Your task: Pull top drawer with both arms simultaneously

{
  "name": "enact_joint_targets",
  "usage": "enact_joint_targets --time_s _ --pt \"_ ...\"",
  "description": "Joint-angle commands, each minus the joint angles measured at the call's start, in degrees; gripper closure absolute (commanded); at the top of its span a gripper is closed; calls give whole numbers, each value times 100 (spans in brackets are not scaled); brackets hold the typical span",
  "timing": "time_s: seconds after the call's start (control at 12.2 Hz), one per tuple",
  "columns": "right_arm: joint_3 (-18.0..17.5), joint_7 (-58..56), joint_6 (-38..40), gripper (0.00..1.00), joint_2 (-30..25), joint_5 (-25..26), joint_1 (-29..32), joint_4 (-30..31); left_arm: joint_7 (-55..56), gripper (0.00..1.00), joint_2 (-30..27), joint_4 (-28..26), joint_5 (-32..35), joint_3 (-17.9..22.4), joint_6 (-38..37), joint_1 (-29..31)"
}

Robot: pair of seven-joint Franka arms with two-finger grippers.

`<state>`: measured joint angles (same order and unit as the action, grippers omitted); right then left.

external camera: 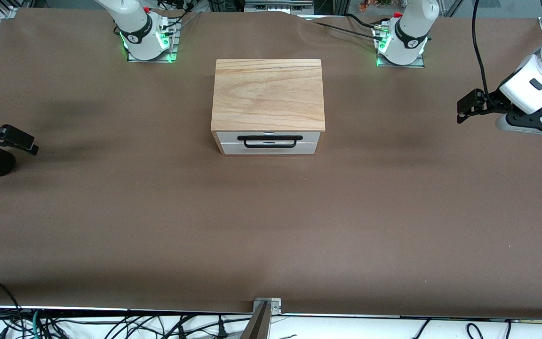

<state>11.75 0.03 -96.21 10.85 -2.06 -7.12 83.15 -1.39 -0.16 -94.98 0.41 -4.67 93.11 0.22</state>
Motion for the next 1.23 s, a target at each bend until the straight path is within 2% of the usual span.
enact_joint_targets --time_s 0.0,1.15 --pt "-33 14 59 0 -48 109 -18 -10 -45 0 157 304 -93 -16 -205 40" --pt "-24 6 85 0 -48 109 -9 -10 -80 0 227 304 -85 -16 -355 31"
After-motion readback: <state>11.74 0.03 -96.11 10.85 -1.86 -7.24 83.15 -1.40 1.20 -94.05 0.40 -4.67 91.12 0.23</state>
